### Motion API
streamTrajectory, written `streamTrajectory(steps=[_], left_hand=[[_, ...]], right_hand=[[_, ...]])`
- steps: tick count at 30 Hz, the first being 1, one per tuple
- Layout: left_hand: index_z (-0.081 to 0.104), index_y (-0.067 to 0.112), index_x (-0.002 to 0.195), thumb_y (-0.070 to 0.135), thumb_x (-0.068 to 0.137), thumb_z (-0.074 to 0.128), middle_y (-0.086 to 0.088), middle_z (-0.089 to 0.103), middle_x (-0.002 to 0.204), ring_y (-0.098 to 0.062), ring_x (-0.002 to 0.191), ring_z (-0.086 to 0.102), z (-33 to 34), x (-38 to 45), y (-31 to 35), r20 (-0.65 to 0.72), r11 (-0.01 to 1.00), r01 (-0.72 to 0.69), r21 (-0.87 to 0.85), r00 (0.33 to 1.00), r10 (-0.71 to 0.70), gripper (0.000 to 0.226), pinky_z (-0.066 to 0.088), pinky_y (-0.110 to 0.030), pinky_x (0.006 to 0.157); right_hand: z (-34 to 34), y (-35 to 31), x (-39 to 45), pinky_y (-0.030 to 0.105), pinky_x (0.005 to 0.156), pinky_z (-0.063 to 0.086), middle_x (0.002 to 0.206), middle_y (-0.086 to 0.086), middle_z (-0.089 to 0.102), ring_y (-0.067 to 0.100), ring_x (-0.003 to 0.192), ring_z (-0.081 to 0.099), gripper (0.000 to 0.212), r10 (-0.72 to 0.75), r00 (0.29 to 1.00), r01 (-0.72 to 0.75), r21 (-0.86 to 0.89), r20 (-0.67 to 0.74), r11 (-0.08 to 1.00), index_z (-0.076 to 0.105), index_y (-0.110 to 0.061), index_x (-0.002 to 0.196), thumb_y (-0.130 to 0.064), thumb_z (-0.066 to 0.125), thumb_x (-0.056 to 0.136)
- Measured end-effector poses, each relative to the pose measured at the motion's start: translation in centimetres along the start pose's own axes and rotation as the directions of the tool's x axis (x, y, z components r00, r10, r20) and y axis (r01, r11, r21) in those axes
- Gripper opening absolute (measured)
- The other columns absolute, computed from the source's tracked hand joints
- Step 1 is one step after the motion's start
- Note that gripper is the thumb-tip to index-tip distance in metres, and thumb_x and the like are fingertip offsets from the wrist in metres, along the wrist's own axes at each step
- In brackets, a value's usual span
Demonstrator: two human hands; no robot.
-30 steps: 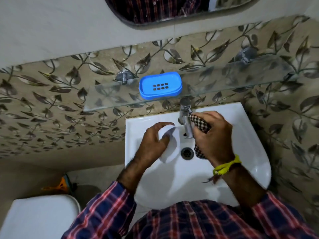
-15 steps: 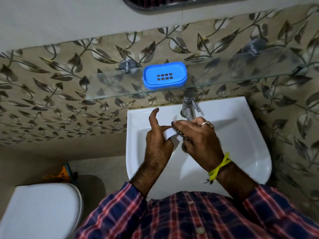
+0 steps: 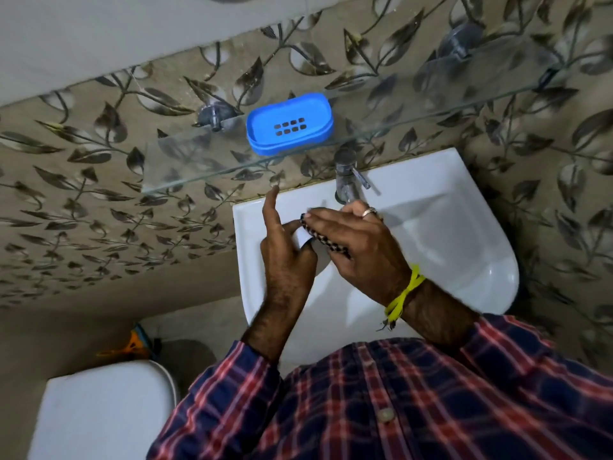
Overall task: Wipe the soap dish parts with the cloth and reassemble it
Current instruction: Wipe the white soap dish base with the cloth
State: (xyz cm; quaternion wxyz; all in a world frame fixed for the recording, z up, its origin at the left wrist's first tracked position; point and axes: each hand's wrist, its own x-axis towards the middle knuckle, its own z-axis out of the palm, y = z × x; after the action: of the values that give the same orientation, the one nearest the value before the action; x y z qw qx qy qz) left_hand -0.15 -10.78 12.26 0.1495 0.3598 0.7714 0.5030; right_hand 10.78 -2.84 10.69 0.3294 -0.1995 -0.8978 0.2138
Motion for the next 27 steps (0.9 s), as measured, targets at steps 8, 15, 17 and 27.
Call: streamTrajectory(steps=[8, 15, 17, 27], left_hand=[[0.060, 0.011, 0.131, 0.008, 0.089, 0.072, 0.025, 0.071, 0.097, 0.000, 0.096, 0.069, 0.4, -0.8, 0.8, -0.023, 1.000, -0.016, -0.010, 1.000, 0.016, 0.044, 0.046, -0.009, 0.082], [0.069, 0.010, 0.089, 0.010, 0.082, 0.060, -0.011, 0.072, 0.079, -0.033, 0.071, 0.061, -0.8, 1.0, 2.3, -0.001, 0.931, -0.058, 0.361, 0.998, 0.063, 0.012, 0.031, -0.030, 0.058], [0.073, 0.011, 0.091, 0.008, 0.077, 0.059, -0.006, 0.075, 0.081, -0.029, 0.075, 0.066, -1.3, 0.9, 1.8, -0.027, 0.939, -0.129, 0.320, 0.989, 0.146, 0.020, 0.043, -0.030, 0.063], [0.066, 0.013, 0.078, 0.008, 0.079, 0.062, -0.014, 0.074, 0.083, -0.039, 0.079, 0.064, -2.0, 0.6, 2.2, 0.081, 0.881, -0.044, 0.470, 0.997, 0.006, 0.007, 0.043, -0.033, 0.060]], right_hand=[[0.7, 0.6, -0.3, 0.038, 0.084, 0.054, 0.107, 0.007, 0.076, 0.019, 0.091, 0.062, 0.032, 0.123, 0.946, -0.131, -0.007, -0.300, 0.991, 0.073, -0.004, 0.113, 0.001, 0.069, 0.082], [-0.5, -1.2, 1.7, 0.041, 0.078, 0.054, 0.114, 0.008, 0.074, 0.033, 0.085, 0.065, 0.030, -0.171, 0.951, 0.118, -0.210, -0.258, 0.971, 0.073, -0.005, 0.114, -0.003, 0.052, 0.094], [-0.6, -1.1, 1.4, 0.037, 0.084, 0.053, 0.118, 0.004, 0.073, 0.030, 0.087, 0.064, 0.033, -0.126, 0.955, 0.075, -0.191, -0.268, 0.979, 0.072, -0.008, 0.117, 0.002, 0.056, 0.090], [0.2, -1.5, 0.5, 0.040, 0.076, 0.052, 0.115, 0.001, 0.074, 0.031, 0.084, 0.065, 0.031, -0.184, 0.967, 0.130, -0.279, -0.176, 0.951, 0.075, -0.011, 0.113, -0.007, 0.048, 0.098]])
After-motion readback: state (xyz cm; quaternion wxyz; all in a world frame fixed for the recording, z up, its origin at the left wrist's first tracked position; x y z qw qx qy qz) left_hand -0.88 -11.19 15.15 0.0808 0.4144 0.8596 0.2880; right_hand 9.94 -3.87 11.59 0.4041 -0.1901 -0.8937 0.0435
